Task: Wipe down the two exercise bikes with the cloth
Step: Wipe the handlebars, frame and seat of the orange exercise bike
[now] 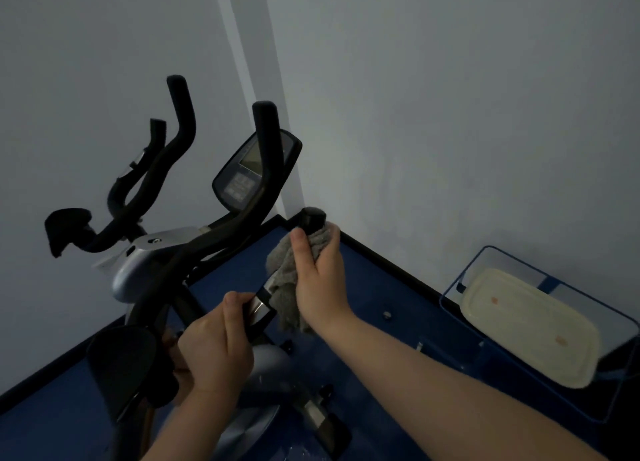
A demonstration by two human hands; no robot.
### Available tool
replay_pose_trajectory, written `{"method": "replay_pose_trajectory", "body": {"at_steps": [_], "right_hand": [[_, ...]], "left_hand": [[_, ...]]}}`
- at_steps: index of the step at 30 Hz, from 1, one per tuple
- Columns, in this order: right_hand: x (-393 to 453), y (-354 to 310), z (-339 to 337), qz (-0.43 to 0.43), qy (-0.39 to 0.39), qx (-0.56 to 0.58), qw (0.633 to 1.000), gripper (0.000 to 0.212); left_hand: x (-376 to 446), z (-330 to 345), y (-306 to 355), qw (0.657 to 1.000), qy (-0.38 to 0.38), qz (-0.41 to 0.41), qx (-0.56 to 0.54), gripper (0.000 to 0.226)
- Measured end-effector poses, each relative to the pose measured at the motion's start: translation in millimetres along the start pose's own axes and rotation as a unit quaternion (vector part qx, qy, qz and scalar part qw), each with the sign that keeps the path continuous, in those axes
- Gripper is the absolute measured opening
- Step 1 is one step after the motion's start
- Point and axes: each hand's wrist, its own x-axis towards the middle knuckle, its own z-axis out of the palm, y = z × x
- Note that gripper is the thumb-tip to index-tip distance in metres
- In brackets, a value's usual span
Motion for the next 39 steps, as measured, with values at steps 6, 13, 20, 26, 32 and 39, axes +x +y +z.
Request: {"method": "replay_pose_trajectory", "body": {"at_steps": [6, 13, 20, 26, 32, 39], "right_hand": [[-20, 4, 13, 0.034, 0.059, -0.002, 0.998, 0.023], [1, -26, 3, 0.052, 0.135, -0.042, 0.989, 0.018], [-18, -9, 25, 0.063, 0.126, -0.11, 0.984, 0.024], [0, -23, 34, 0.031, 0.203, -0.095, 0.974, 0.027], [-11, -19, 29, 0.09, 0.159, -0.1, 0.978, 0.031], [-41, 2, 50, 0.106, 0.175, -0.077, 0.976, 0.03]], "left_hand": [[-2, -13, -10, 0.991, -0.096, 0.088, 0.001, 0.045], [-1, -16, -10, 0.985, -0.13, 0.115, -0.019, 0.046], [-1, -21, -14, 0.981, -0.142, 0.131, -0.033, 0.045], [-3, -22, -22, 0.977, -0.164, 0.13, -0.032, 0.05], [4, -24, -23, 0.976, -0.15, 0.132, -0.085, 0.04], [3, -21, -29, 0.975, -0.138, 0.16, -0.073, 0.041]]}}
